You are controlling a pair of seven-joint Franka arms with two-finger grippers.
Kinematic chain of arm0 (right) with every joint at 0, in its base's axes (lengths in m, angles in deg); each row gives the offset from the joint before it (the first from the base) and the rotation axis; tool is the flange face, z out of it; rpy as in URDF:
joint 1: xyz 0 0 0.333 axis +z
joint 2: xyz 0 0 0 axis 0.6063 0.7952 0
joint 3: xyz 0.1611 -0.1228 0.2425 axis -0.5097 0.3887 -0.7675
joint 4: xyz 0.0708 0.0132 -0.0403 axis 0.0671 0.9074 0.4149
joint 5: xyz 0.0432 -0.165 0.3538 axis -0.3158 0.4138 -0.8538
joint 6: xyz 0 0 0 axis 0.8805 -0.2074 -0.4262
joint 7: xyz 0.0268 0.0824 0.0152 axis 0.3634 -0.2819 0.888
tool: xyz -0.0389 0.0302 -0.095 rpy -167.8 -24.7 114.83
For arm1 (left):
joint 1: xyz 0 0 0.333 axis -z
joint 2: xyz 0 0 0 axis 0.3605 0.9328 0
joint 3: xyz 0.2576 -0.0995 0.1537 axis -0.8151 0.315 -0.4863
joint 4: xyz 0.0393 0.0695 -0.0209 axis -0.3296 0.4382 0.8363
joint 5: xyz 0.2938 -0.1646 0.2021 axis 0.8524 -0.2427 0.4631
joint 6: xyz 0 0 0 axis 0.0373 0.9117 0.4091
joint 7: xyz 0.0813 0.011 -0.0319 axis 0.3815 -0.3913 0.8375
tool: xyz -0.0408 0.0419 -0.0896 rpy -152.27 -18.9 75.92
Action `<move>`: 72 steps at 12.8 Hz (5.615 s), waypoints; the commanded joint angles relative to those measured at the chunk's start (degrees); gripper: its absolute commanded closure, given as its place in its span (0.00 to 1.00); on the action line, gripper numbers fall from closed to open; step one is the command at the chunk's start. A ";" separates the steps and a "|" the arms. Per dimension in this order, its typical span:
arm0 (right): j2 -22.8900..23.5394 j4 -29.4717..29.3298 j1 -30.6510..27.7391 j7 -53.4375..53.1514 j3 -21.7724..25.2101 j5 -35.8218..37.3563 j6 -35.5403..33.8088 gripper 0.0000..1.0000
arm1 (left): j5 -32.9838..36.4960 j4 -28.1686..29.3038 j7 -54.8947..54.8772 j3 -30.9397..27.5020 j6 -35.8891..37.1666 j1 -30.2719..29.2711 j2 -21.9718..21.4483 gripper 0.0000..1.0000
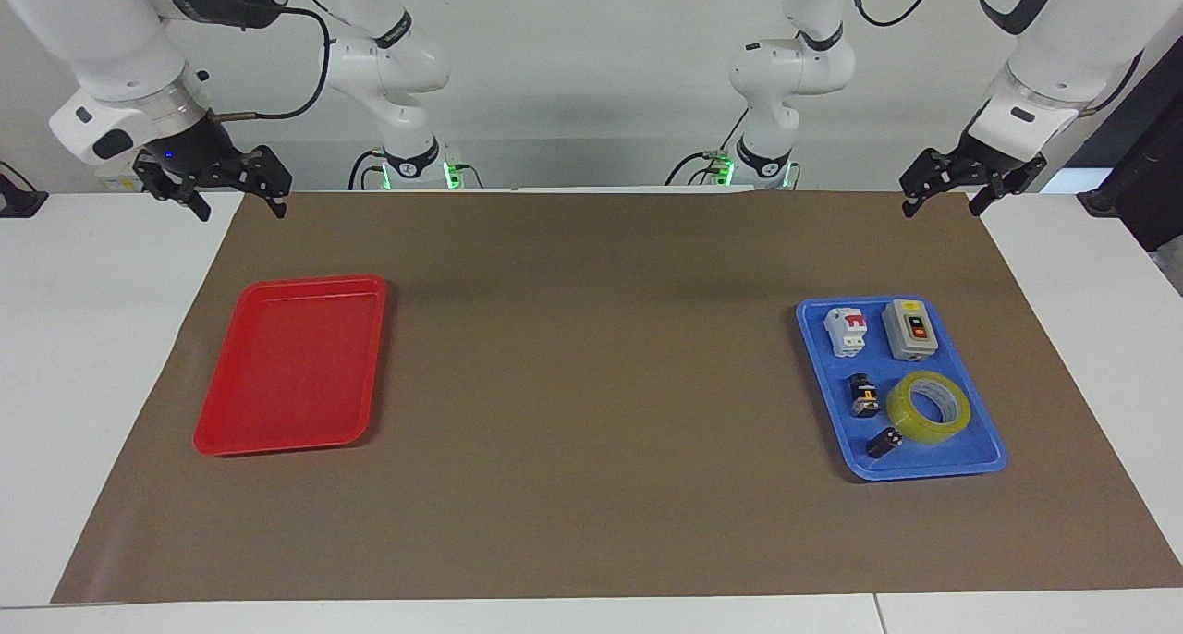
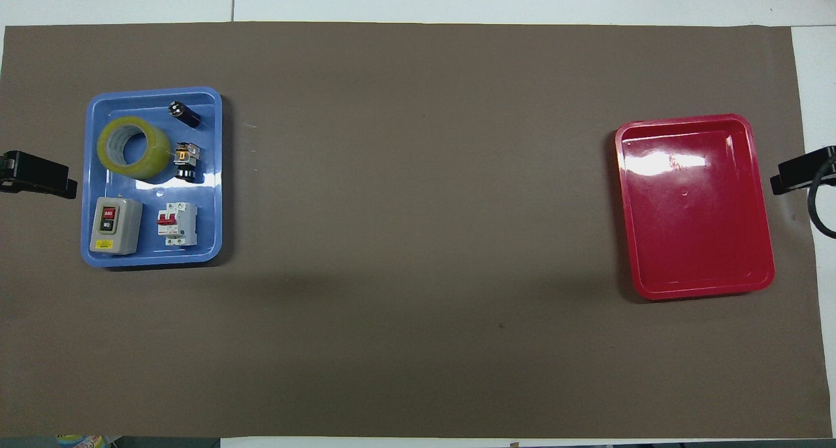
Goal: Place and move tape with both arms
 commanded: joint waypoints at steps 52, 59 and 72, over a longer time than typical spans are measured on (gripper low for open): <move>-0.43 0.93 -0.33 0.40 -0.51 -0.91 1.09 0.00 | -1.54 15.06 2.96 -0.30 -46.46 -9.84 20.29 0.00; -0.43 0.93 -0.24 0.31 -0.51 -0.91 1.09 0.00 | -1.54 16.81 4.66 -0.30 -54.55 -9.83 24.16 0.00; -0.43 0.93 -0.24 0.31 -0.51 -0.91 1.09 0.00 | -1.54 18.48 3.69 -0.30 -52.18 -10.01 21.97 1.00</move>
